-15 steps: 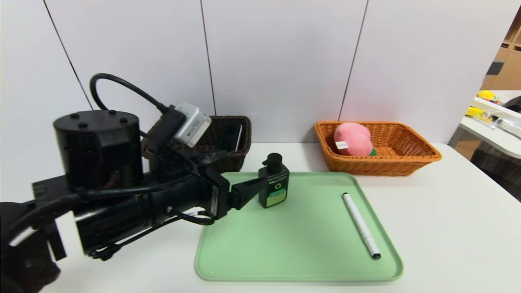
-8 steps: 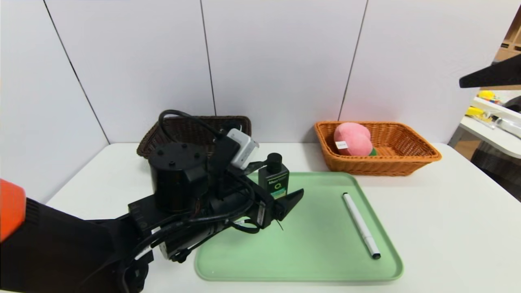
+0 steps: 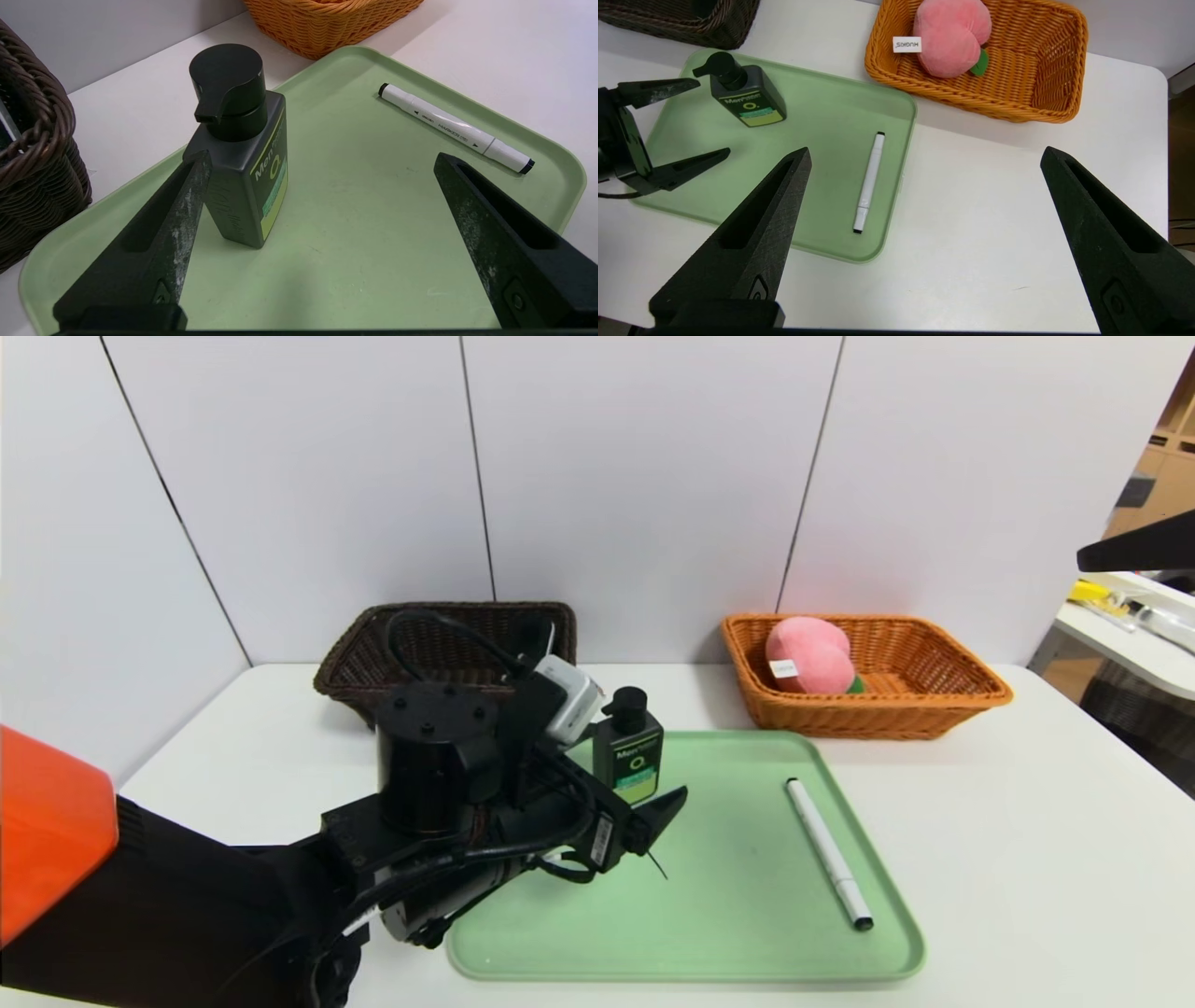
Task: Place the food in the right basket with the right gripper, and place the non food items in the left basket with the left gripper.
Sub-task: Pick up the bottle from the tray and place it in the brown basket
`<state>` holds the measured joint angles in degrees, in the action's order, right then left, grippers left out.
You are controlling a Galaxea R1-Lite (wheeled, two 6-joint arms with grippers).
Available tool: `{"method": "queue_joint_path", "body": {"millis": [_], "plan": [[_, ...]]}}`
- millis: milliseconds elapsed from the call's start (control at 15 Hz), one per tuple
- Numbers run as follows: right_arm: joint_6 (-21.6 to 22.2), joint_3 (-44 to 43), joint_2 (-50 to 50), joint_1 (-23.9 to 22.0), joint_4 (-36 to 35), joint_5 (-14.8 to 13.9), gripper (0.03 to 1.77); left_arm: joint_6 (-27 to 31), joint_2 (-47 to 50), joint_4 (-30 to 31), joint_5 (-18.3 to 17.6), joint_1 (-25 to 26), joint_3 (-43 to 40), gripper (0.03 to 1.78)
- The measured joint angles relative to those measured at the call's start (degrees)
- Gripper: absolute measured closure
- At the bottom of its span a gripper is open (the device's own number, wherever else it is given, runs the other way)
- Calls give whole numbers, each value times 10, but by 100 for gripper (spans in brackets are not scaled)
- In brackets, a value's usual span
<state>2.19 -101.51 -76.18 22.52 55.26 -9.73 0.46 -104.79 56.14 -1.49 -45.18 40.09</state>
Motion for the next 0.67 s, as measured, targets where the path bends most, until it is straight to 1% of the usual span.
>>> {"method": "queue_joint_path", "body": {"millis": [133, 667], "plan": [[0, 7, 7, 0, 0, 9, 11, 5, -11, 2, 8, 4, 3, 12], [-1, 30, 40, 5, 0, 12, 11, 23, -72, 5, 16, 30, 53, 12]]}}
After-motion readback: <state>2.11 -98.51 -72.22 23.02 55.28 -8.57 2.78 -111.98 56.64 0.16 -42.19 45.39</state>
